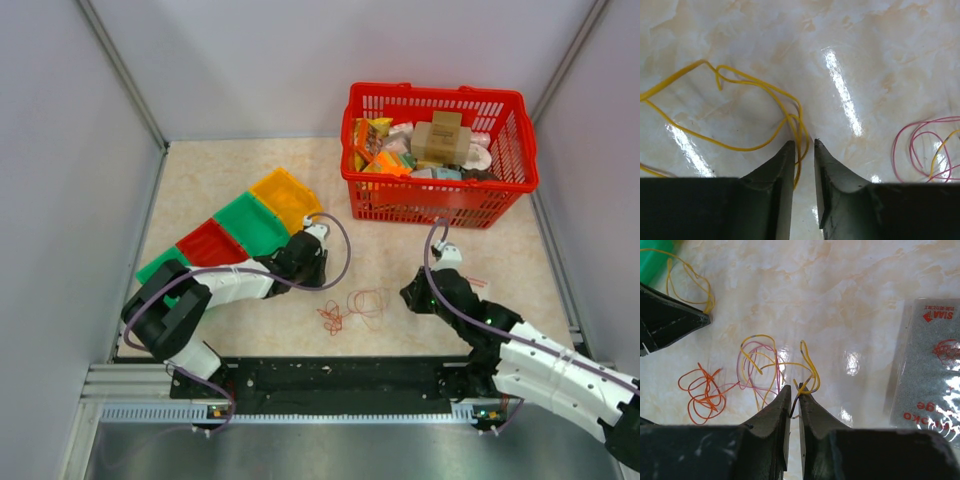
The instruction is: Untangle the cables
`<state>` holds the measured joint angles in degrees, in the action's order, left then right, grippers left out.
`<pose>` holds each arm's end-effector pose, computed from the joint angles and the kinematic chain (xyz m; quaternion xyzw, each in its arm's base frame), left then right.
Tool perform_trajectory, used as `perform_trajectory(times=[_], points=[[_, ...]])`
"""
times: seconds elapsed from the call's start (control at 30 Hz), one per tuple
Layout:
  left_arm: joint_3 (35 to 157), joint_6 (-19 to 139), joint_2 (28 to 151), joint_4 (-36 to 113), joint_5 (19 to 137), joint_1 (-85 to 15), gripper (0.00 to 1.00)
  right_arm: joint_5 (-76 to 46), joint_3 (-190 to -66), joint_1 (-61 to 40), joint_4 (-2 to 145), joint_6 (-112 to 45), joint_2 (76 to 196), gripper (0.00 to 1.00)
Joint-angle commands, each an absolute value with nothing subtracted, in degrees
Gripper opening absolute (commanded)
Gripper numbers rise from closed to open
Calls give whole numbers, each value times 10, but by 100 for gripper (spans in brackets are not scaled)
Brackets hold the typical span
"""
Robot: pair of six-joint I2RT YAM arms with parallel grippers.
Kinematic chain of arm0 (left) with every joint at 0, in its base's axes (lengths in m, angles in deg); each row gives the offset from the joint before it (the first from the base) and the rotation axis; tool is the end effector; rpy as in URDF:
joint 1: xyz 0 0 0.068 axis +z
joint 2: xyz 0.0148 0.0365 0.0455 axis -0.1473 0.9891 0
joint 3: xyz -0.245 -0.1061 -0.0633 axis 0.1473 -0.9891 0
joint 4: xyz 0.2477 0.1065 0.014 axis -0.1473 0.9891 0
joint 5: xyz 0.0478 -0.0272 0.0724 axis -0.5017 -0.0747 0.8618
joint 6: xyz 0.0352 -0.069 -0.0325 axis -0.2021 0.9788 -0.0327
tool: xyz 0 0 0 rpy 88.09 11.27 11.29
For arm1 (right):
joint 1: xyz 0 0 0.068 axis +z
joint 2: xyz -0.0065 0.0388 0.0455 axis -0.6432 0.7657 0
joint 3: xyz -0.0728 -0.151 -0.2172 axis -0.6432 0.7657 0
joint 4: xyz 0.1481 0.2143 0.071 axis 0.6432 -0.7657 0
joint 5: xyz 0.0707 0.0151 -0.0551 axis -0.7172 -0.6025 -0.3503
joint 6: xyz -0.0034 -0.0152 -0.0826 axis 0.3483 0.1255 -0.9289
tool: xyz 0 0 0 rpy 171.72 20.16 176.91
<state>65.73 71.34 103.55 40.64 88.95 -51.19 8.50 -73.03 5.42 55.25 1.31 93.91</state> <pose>0.2463 -0.2228 0.1207 0.1513 0.9210 -0.1764 0.3127 0.1492 0.1228 0.1743 0.0342 0.8807 0.2256 0.4151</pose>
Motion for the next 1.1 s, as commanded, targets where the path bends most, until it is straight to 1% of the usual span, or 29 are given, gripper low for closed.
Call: perform_trajectory(times=[0.0, 0.13, 0.27, 0.33, 0.47, 0.57, 0.73, 0.8, 1.07], points=[[648, 728, 1031, 398, 884, -511, 20, 77, -737, 49, 562, 19, 924, 11], [639, 729, 1004, 404, 892, -511, 0, 75, -737, 49, 560, 20, 917, 11], [653, 722, 948, 438, 900, -510, 0, 84, -737, 49, 561, 20, 919, 12], [679, 719, 912, 447, 900, -509, 0, 86, -739, 49, 560, 17, 922, 12], [735, 719, 879, 445, 912, -501, 0, 99, -737, 49, 563, 10, 926, 12], [791, 722, 880, 444, 917, -476, 0, 102, -739, 49, 564, 9, 927, 13], [853, 747, 904, 394, 870, -411, 0, 94, -746, 49, 550, 5, 926, 13], [878, 758, 918, 404, 841, -388, 0, 96, -745, 49, 546, 6, 921, 13], [904, 763, 927, 389, 802, -329, 0, 88, -744, 49, 537, 14, 915, 14]])
